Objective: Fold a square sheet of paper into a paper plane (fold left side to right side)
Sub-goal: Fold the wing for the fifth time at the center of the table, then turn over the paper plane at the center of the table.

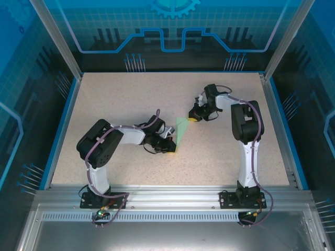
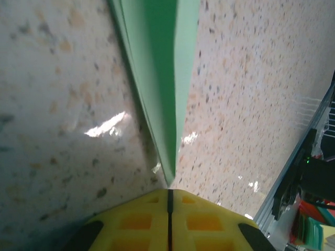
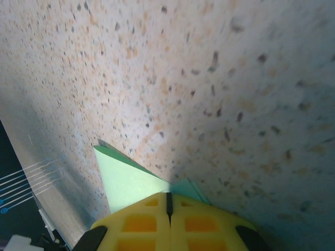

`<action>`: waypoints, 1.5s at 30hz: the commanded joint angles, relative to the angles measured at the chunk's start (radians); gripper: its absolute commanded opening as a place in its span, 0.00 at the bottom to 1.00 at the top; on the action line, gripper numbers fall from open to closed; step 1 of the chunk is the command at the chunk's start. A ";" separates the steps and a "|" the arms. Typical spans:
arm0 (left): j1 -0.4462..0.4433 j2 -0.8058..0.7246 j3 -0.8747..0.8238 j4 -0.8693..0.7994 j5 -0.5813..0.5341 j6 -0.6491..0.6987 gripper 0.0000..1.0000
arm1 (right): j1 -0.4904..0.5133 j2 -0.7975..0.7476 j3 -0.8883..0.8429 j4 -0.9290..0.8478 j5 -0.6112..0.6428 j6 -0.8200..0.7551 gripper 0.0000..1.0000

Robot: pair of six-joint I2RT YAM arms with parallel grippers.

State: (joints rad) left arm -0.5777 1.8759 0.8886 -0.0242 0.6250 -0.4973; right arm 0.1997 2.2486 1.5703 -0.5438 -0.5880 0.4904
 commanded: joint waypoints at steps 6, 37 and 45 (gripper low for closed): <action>-0.020 -0.056 -0.062 -0.200 -0.041 0.019 0.09 | -0.029 0.044 0.001 0.017 0.058 0.012 0.11; 0.025 -0.638 -0.008 -0.437 -0.904 -0.123 0.74 | 0.283 -0.224 0.026 -0.339 0.532 0.115 0.67; 0.026 -0.676 -0.027 -0.465 -0.923 -0.118 0.75 | 0.338 -0.146 0.083 -0.384 0.551 0.129 0.40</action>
State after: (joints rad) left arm -0.5583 1.2266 0.8742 -0.4507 -0.2592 -0.6044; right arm 0.5224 2.1048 1.6150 -0.8825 -0.0582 0.5938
